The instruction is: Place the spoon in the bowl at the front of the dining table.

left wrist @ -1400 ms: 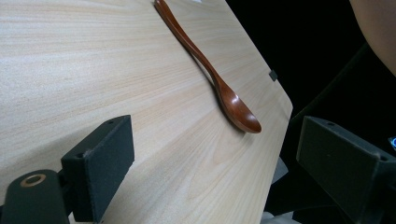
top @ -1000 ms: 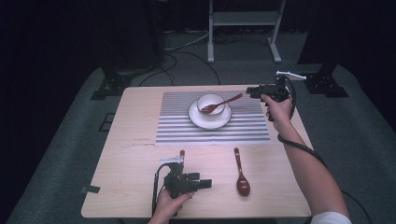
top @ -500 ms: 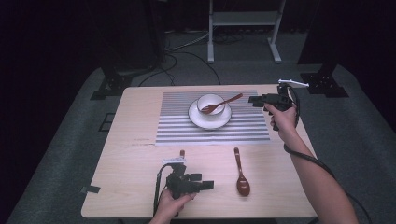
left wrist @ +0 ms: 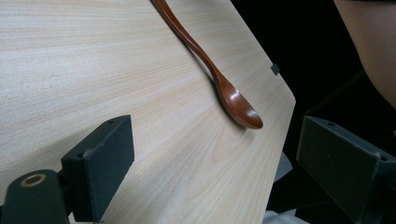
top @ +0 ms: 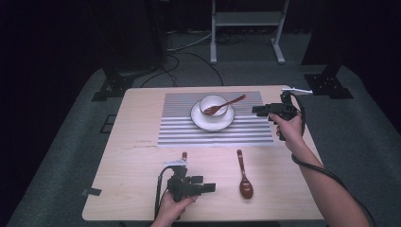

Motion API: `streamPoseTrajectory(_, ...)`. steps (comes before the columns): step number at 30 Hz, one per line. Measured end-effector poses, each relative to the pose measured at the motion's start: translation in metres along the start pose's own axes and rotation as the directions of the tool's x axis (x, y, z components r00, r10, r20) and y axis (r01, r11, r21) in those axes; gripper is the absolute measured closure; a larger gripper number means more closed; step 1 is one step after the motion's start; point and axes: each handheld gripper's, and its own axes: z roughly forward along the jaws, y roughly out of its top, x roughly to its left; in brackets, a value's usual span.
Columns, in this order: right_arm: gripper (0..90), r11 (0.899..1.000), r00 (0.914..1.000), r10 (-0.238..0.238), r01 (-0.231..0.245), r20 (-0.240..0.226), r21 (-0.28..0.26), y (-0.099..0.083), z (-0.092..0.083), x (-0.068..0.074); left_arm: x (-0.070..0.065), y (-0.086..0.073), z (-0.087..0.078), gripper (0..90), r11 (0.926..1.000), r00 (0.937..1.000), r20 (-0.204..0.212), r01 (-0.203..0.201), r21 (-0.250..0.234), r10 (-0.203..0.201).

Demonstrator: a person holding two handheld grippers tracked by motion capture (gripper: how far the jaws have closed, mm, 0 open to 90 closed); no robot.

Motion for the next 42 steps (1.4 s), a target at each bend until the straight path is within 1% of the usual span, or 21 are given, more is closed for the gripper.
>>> streamPoseTrajectory(4,52.5,1.000,1.0000,-0.008,0.008,0.000,0.012,-0.006,-0.001,-0.001,0.001,0.000,0.000,10.1,1.0000,1.0000,-0.002,0.003,0.000,-0.003)
streamPoseTrajectory(10,52.0,1.000,0.9998,-0.008,0.008,-0.016,0.028,-0.018,-0.001,-0.001,0.000,0.000,0.002,10.1,1.0000,1.0000,0.004,0.005,0.004,-0.005)
streamPoseTrajectory(14,52.0,0.999,0.9996,-0.023,0.023,-0.015,0.034,-0.023,-0.003,0.001,0.001,-0.001,0.004,10.1,0.9999,1.0000,0.007,0.006,0.015,-0.006)
streamPoseTrajectory(17,51.9,0.999,0.9995,-0.029,0.029,-0.015,0.037,-0.027,-0.005,0.001,0.000,0.000,0.004,10.1,0.9999,1.0000,0.008,0.004,0.013,-0.004)
streamPoseTrajectory(22,51.5,0.998,0.9994,-0.035,0.035,-0.008,0.053,-0.034,-0.004,0.001,0.001,-0.001,0.005,10.1,0.9998,0.9999,0.009,0.012,0.013,-0.012)
streamPoseTrajectory(27,51.5,0.997,0.9988,-0.048,0.049,-0.011,0.067,-0.042,-0.003,0.002,0.001,-0.001,0.005,10.1,0.9999,1.0000,0.006,0.008,0.013,-0.008)
streamPoseTrajectory(37,51.1,0.995,0.9985,-0.049,0.051,-0.024,0.090,-0.058,-0.003,-0.001,0.000,-0.002,0.006,10.2,0.9998,1.0000,0.007,0.006,0.018,-0.006)
streamPoseTrajectory(42,51.1,0.994,0.9983,-0.049,0.052,-0.031,0.091,-0.065,-0.003,-0.003,0.000,-0.002,0.007,10.1,0.9998,1.0000,0.008,0.005,0.020,-0.006)
